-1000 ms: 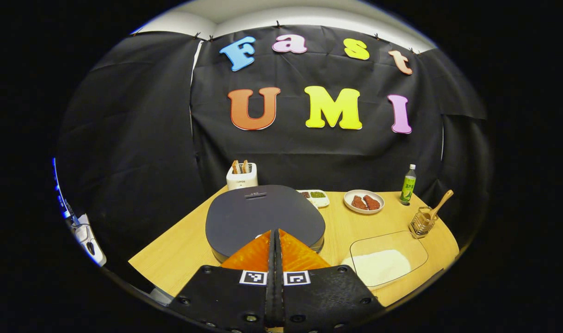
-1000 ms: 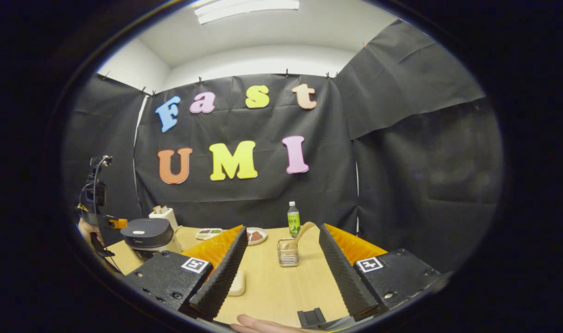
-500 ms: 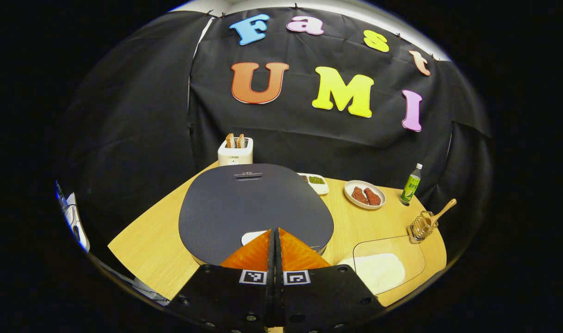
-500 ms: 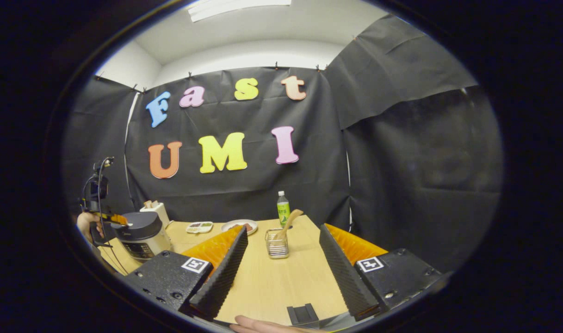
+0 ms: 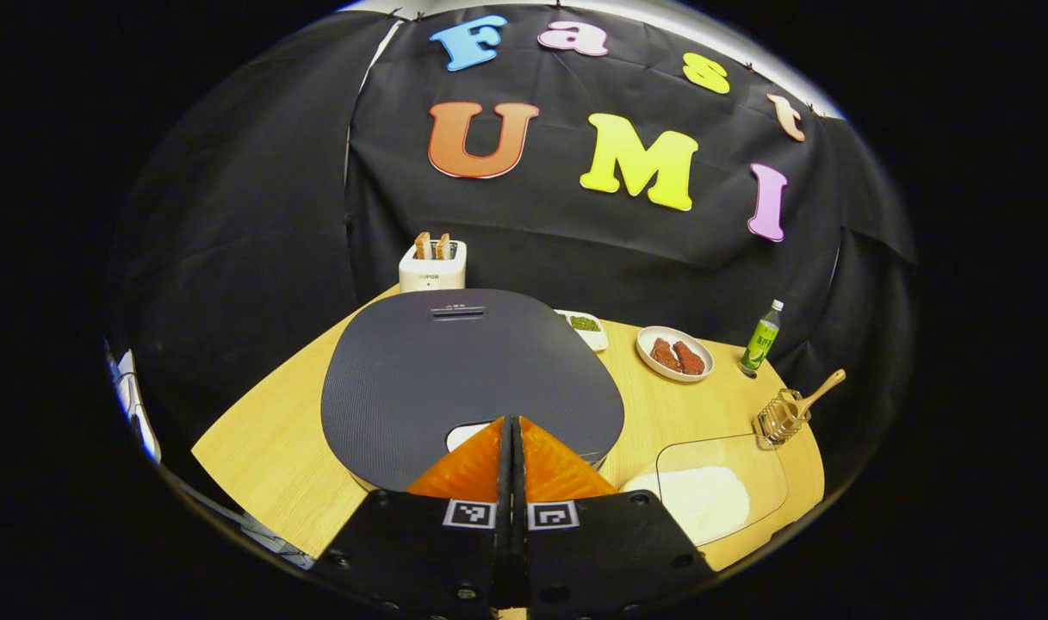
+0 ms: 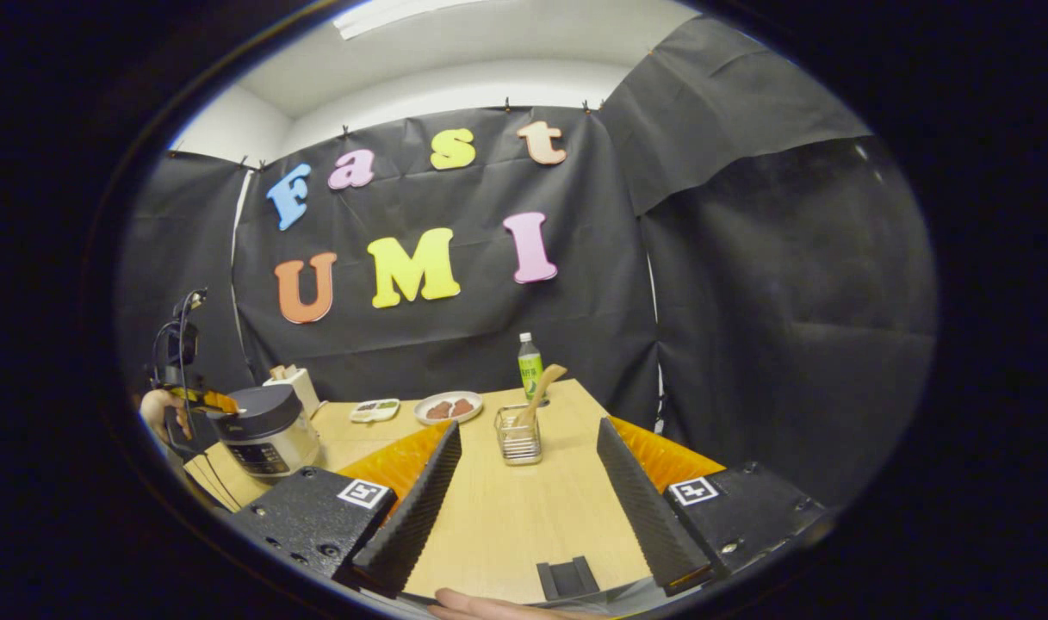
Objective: Close the left gripper, press the button to open the rice cooker; take a wooden spoon from the chopstick holder with the right hand, scoop a spoonful of rice and pour it into the rice cooker, then put the wooden spoon back into the chopstick holder.
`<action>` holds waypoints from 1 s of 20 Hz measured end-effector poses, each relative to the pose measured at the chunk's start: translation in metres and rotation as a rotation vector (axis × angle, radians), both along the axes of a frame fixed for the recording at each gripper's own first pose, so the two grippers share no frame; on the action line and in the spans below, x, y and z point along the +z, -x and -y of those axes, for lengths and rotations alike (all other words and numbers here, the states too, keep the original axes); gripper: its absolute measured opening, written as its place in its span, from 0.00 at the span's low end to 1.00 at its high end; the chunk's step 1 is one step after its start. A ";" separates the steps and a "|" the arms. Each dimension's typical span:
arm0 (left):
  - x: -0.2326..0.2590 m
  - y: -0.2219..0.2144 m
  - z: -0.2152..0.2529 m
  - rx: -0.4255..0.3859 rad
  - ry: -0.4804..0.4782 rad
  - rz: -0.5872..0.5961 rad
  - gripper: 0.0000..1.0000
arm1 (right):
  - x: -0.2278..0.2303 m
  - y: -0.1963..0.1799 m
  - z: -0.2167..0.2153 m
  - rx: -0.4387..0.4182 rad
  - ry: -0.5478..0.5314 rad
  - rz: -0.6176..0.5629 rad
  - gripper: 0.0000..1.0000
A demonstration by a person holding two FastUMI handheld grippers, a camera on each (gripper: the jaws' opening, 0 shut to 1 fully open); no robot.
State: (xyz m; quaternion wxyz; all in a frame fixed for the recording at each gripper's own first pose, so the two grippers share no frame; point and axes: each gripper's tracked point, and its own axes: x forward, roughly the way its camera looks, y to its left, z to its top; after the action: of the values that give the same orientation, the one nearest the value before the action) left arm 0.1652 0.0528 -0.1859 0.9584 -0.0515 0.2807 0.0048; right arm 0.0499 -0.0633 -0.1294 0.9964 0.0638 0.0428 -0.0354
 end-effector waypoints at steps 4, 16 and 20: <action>0.020 -0.002 -0.002 0.008 -0.030 0.077 0.00 | -0.004 -0.002 0.002 0.000 0.017 -0.013 1.00; 0.122 0.060 -0.010 0.070 -0.093 0.412 0.96 | -0.014 -0.010 0.012 -0.017 -0.012 -0.044 1.00; 0.119 0.080 -0.006 0.055 -0.077 0.404 0.96 | -0.011 -0.012 0.012 -0.017 -0.001 -0.031 0.99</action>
State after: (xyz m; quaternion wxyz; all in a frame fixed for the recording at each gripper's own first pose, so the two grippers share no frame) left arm 0.0857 0.0593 -0.0669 0.9960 -0.0223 0.0808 0.0311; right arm 0.0615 -0.0753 -0.1408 0.9953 0.0642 0.0579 -0.0446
